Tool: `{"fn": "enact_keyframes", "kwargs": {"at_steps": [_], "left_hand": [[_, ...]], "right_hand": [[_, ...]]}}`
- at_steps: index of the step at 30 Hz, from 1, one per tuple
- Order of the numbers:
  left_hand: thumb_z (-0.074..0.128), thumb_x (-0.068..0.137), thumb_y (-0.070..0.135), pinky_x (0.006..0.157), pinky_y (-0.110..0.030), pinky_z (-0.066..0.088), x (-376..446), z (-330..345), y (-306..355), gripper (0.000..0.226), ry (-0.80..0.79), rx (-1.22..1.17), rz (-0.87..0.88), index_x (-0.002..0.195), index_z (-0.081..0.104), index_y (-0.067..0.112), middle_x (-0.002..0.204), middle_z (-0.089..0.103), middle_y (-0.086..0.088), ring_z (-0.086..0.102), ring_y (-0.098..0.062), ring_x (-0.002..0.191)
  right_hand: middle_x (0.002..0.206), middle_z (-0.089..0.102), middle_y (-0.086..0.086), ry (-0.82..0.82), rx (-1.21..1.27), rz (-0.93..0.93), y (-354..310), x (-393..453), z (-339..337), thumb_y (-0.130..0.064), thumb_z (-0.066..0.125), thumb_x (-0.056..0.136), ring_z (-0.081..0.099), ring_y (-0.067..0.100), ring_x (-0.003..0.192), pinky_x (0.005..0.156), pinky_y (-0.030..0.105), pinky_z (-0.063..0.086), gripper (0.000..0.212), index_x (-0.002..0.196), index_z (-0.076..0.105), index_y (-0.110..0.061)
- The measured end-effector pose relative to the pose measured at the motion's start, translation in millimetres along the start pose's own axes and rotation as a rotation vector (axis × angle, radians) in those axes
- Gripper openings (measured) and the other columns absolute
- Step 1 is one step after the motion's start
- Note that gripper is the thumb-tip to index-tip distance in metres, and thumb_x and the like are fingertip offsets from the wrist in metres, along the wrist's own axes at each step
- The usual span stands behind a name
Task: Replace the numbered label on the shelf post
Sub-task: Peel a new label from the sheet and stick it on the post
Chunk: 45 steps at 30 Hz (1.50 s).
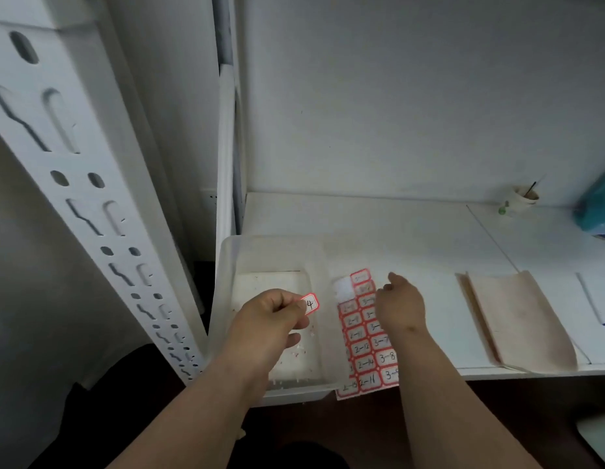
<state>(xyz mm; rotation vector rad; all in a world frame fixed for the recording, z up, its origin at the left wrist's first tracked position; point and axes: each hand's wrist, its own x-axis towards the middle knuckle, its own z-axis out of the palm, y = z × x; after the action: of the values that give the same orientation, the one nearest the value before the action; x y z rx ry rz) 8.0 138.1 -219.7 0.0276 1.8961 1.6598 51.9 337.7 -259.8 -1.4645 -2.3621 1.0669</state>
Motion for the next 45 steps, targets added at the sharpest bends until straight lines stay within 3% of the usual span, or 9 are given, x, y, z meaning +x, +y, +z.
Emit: {"fn": "enact_keyframes", "kwargs": {"at_steps": [9,15,18,22,28,32,39,41,45], "left_hand": [[0.061,0.095,0.019,0.087,-0.037,0.058,-1,1,1,0.012,0.008,0.026,0.003,0.088,0.071,0.015,0.094,0.073,0.003,0.07,-0.012,0.091],[0.062,0.094,0.016,0.092,-0.04,0.056,-6,-3,4,0.009,-0.023,0.025,0.009,0.09,0.071,0.017,0.095,0.073,0.0,0.069,-0.016,0.095],[0.063,0.093,0.014,0.089,-0.037,0.056,-12,-7,9,0.012,-0.029,0.019,0.054,0.087,0.072,0.017,0.088,0.074,0.002,0.07,-0.016,0.092],[0.064,0.092,0.02,0.09,-0.039,0.056,-24,-13,19,0.011,-0.063,0.036,0.142,0.086,0.073,0.017,0.087,0.075,0.0,0.07,-0.015,0.091],[0.07,0.087,0.023,0.089,-0.047,0.055,-49,-23,32,0.007,-0.061,0.036,0.249,0.082,0.073,0.02,0.082,0.074,-0.003,0.069,-0.025,0.085],[0.073,0.086,0.019,0.082,-0.048,0.055,-65,-32,37,0.008,-0.058,0.02,0.317,0.081,0.077,0.023,0.066,0.065,0.0,0.057,-0.014,0.067],[0.073,0.085,0.017,0.063,-0.014,0.049,-94,-53,51,0.025,0.047,0.089,0.444,0.101,0.068,0.036,0.077,0.07,0.001,0.066,-0.018,0.071],[0.072,0.085,0.016,0.06,-0.014,0.049,-99,-60,57,0.038,0.082,0.127,0.481,0.11,0.056,0.04,0.076,0.071,0.006,0.068,-0.015,0.074],[0.074,0.084,0.021,0.058,-0.02,0.045,-114,-78,71,0.02,0.169,0.117,0.552,0.091,0.06,0.033,0.073,0.072,0.009,0.067,-0.008,0.071]], "right_hand": [[0.144,0.051,0.006,-0.297,-0.233,-0.038,17,-18,43,-0.014,0.041,0.097,0.052,0.027,0.127,0.101,0.036,0.044,0.045,0.141,0.046,-0.015],[0.119,0.066,-0.002,0.017,0.345,-0.028,-10,-50,17,-0.014,0.048,0.093,0.062,0.017,0.106,0.092,0.034,0.052,0.03,0.119,0.062,-0.02],[0.096,0.069,-0.015,-0.051,0.517,-0.179,-37,-86,-2,-0.016,0.058,0.091,0.063,0.001,0.087,0.073,0.016,0.048,0.018,0.102,0.069,-0.024],[0.088,0.071,-0.015,-0.179,0.531,-0.306,-54,-121,-9,-0.018,0.064,0.089,0.062,-0.011,0.078,0.062,0.002,0.042,0.012,0.095,0.072,-0.023],[0.085,0.072,-0.007,-0.121,0.546,-0.395,-64,-147,-18,-0.014,0.067,0.086,0.065,-0.002,0.075,0.062,0.006,0.045,0.011,0.085,0.072,-0.023],[0.089,0.07,-0.01,-0.043,0.537,-0.436,-68,-162,-24,-0.016,0.07,0.084,0.064,0.0,0.085,0.07,0.008,0.045,0.014,0.081,0.073,-0.029],[0.086,0.062,-0.008,0.039,0.576,-0.564,-83,-196,-33,-0.012,0.069,0.087,0.059,-0.002,0.078,0.063,0.006,0.042,0.017,0.087,0.076,-0.028],[0.087,0.064,-0.009,0.056,0.59,-0.589,-89,-205,-35,-0.013,0.068,0.087,0.06,-0.001,0.079,0.062,0.007,0.042,0.018,0.087,0.075,-0.029],[0.087,0.067,-0.012,0.076,0.616,-0.657,-108,-223,-40,-0.016,0.068,0.087,0.061,-0.002,0.084,0.067,0.008,0.044,0.02,0.086,0.071,-0.035]]}}
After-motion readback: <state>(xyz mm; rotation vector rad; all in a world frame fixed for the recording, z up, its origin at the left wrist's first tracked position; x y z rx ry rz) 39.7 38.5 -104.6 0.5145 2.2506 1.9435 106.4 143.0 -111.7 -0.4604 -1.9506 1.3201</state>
